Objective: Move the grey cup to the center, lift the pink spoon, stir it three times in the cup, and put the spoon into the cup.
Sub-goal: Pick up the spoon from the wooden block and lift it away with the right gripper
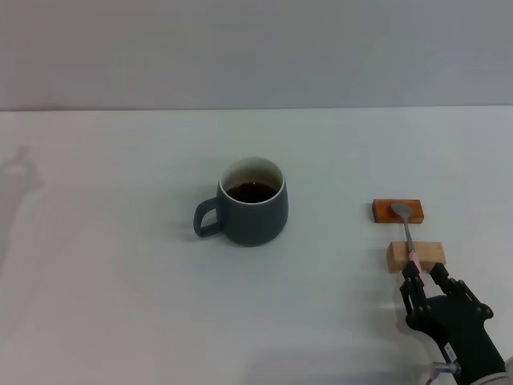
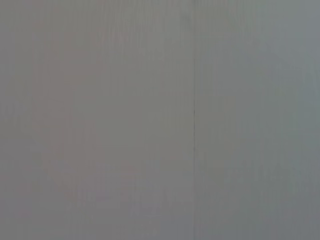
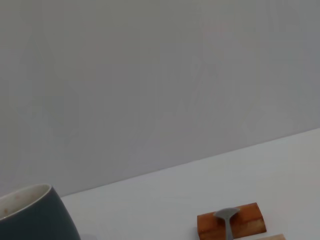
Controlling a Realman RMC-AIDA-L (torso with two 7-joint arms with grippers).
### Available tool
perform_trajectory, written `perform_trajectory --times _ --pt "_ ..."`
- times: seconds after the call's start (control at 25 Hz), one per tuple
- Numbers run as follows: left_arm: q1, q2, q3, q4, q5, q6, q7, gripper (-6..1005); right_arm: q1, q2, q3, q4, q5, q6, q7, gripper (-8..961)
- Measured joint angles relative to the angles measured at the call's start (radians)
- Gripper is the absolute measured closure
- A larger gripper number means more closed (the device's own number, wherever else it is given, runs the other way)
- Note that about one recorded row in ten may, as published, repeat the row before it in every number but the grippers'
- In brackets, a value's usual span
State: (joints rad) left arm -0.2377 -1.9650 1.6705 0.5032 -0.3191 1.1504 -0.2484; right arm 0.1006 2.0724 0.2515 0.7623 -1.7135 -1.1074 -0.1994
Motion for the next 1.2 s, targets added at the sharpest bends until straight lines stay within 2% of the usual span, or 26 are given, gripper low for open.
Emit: perform_trajectory --times 0.8,1.2 --pt "0.000 0.000 -0.002 0.003 0.000 0.000 0.000 1001 -0.004 0.001 0.009 -0.002 0.002 0.002 0.000 658" --pt "-0.004 0.002 -0.002 0.003 0.000 0.000 0.000 1001 0.000 -0.002 0.011 0.001 0.003 0.001 0.001 656"
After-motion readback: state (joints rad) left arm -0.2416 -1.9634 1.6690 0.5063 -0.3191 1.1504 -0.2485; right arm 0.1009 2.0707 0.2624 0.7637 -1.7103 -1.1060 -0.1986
